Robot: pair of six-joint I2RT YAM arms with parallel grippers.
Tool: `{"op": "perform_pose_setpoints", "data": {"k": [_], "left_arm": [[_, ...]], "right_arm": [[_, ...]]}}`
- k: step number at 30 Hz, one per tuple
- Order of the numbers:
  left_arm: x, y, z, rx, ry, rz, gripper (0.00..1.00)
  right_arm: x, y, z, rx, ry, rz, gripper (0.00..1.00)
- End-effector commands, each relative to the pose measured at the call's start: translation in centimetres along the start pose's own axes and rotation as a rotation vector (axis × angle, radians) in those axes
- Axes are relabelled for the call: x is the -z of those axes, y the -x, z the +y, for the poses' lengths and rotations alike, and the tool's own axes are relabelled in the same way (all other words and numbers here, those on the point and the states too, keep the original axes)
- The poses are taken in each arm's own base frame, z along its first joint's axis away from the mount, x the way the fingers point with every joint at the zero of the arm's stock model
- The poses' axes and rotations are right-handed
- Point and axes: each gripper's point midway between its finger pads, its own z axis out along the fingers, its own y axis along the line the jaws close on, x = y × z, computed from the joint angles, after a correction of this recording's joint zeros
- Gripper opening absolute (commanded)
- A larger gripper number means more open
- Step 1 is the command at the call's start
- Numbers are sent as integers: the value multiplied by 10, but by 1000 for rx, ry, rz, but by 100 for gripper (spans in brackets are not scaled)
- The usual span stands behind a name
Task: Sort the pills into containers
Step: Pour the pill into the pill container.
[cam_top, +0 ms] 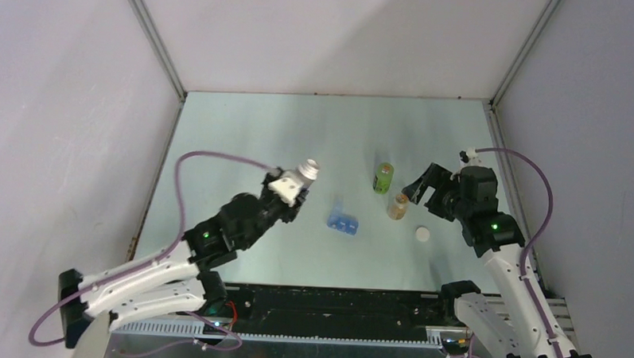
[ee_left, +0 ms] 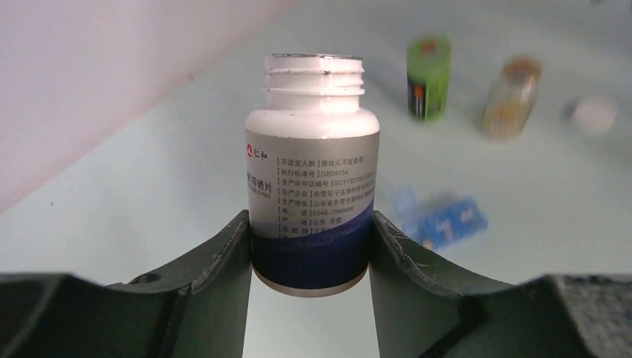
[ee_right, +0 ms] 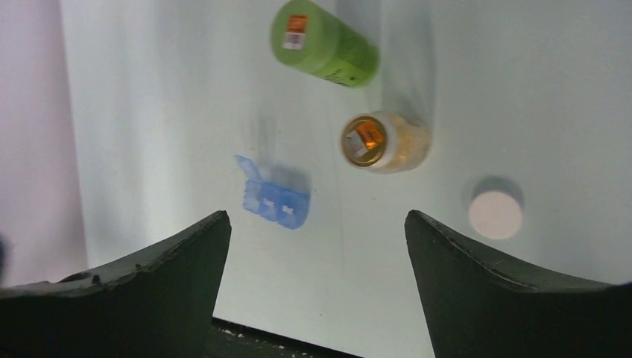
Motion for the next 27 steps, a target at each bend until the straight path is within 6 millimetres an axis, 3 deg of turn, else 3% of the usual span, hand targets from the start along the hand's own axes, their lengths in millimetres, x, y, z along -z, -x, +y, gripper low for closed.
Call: {"op": "perform_pose_setpoints", "data": {"k": [1,2,3,5,9,15,27], "left_arm": [[45,89,50,306,173,-502,0],[46,83,51,315,184,-515,0],[56,94,57,353,195,-584,0],[56,94,58,362,200,-619,0],[41,96,43,337,143,-586,0],[28,85,27,387,76,-560,0],[31,64,36,430,82,-539,0]], "right_arm": [[-1,1,-27,9,-130,-12,91],[-1,0,-33,3,-159,-10,90],[-2,-2,-37,-2,-181,-2,90],[-5,-7,-52,-11,-250,14,89],[-12,-23,-83,-31,-385,42,87],[-25,-50,-109,-50,-474,126,84],[-44,-92,-159,-114,-699,162,85]]}}
